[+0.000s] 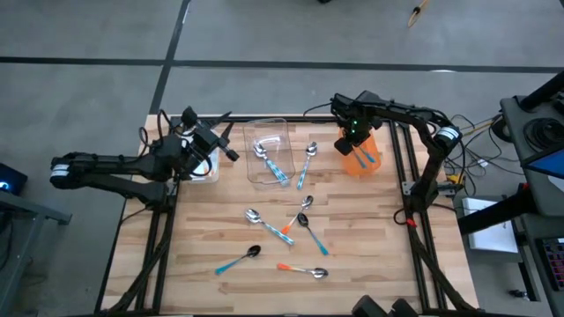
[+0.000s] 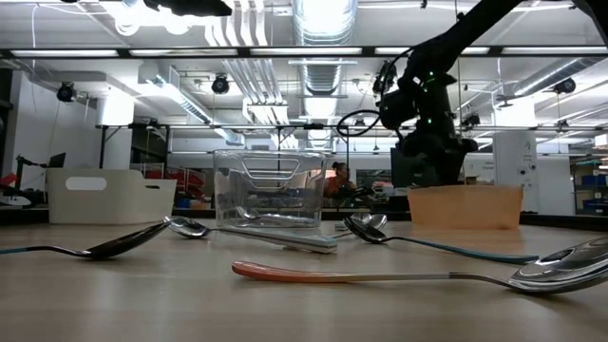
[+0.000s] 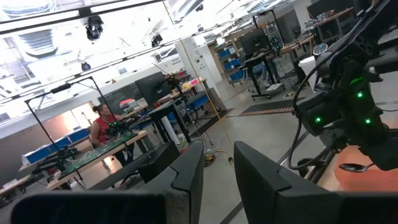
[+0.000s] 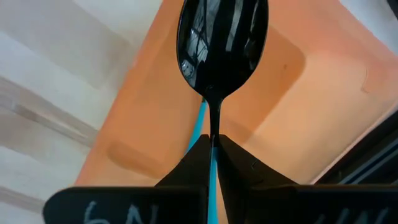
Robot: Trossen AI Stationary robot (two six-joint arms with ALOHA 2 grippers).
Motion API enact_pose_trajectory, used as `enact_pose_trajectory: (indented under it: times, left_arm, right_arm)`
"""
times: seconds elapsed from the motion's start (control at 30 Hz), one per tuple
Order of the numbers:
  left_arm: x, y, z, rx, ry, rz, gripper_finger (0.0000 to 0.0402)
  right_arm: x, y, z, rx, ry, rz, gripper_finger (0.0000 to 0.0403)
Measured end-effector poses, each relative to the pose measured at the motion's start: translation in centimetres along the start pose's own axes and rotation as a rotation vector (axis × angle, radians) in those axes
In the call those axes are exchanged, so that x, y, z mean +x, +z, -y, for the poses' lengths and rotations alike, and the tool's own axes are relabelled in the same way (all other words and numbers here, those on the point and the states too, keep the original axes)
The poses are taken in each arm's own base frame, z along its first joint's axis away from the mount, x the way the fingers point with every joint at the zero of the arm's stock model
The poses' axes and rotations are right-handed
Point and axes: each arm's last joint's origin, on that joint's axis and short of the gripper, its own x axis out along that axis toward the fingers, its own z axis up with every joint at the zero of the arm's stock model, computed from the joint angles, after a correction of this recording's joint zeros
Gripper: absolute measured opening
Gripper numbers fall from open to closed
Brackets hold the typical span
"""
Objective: Sort silverware by color (type)
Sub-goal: Put the blue spoon into the orange bin
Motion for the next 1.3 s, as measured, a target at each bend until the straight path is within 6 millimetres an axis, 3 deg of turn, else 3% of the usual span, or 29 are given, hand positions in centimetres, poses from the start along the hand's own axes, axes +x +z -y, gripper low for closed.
enact_pose_trajectory:
  times: [1.3]
  left_arm:
    - [-0.1,0.1,-0.1,-0.003,0.002,0.003,0.0071]
  right_arm:
    - [2.2,-0.1,-0.2,0.082,0.019,0.046,0.0009]
